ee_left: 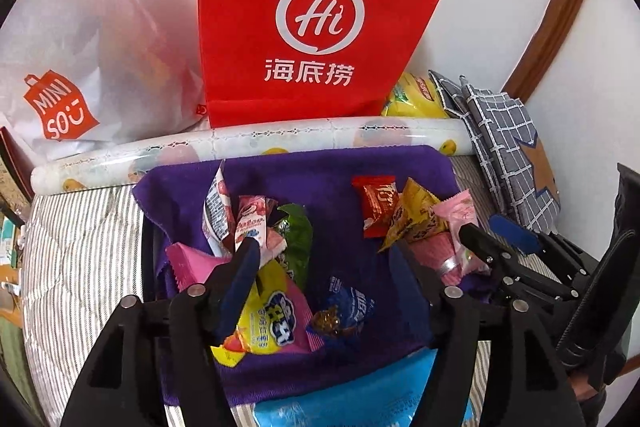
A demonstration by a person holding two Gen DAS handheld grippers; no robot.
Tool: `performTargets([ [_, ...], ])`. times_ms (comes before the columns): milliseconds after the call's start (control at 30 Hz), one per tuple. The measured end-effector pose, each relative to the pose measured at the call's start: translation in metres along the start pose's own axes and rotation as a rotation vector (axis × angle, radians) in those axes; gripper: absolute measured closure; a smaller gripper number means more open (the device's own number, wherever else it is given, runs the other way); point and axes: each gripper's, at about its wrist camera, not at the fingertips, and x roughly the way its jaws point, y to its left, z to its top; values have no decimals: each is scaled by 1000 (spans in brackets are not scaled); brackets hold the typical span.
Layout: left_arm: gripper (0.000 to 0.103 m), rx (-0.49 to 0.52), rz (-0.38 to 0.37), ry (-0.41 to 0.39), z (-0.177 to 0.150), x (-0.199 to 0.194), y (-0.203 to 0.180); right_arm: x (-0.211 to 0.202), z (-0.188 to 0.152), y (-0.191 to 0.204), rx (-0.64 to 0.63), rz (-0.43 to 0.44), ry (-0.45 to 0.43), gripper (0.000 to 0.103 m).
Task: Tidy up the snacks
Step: 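Open both tools and lift them away from the towel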
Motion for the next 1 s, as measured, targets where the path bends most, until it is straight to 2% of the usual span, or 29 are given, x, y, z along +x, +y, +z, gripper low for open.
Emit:
performTargets([
  [267, 21, 12, 53, -42, -8, -34, -10, -46, 1, 4, 14, -21, -56, 50],
  [333, 19, 7, 67, -49, -10, -46, -12, -60, 2, 6, 21, -30, -52, 40],
  [500, 17, 3, 73, -72, -22, -82, -20, -98, -2, 10, 30, -24, -55, 33],
  [633, 14, 5, 71, -96, -36, -112, -32, -132, -15, 9, 51, -37, -75, 32],
  [800, 9, 7, 95, -138, -56, -150, -45, -166, -33, 5, 65, -175, -88, 32],
  [1000, 6, 17, 112, -196, -86, -193, -65, -210, -60, -7, 125, -173, -80, 31],
])
